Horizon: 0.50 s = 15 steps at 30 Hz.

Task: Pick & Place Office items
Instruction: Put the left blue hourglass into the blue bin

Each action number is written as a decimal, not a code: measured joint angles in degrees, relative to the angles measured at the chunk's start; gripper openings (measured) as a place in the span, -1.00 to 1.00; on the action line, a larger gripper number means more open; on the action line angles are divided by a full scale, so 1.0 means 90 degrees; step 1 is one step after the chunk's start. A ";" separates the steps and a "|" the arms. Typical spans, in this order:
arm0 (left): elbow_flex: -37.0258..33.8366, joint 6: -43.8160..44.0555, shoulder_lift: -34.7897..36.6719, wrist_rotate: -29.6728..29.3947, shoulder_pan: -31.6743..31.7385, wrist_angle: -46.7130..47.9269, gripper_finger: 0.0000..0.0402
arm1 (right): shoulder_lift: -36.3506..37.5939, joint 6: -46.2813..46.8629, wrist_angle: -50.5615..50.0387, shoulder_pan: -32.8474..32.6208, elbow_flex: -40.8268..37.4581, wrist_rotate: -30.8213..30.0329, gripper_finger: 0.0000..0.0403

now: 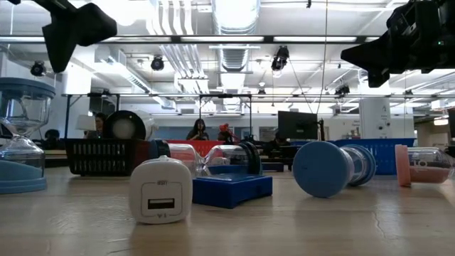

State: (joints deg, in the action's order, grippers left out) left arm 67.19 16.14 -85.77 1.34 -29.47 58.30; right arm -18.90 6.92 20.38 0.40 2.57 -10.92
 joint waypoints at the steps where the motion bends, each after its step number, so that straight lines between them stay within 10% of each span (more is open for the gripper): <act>1: -0.0001 -0.0009 -0.0035 0.0019 0.0000 -0.0002 0.49 | 0.0000 0.0001 -0.0004 0.0000 0.0000 -0.0001 -0.86; 15: -0.0091 -0.0622 -0.0419 0.0040 0.0060 -0.0112 0.48 | 0.0000 -0.0002 -0.0037 0.0000 0.0000 -0.0019 -0.86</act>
State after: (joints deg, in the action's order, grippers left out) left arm 66.37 10.54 -89.54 1.69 -28.93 57.30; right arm -18.90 6.90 20.05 0.40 2.57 -11.09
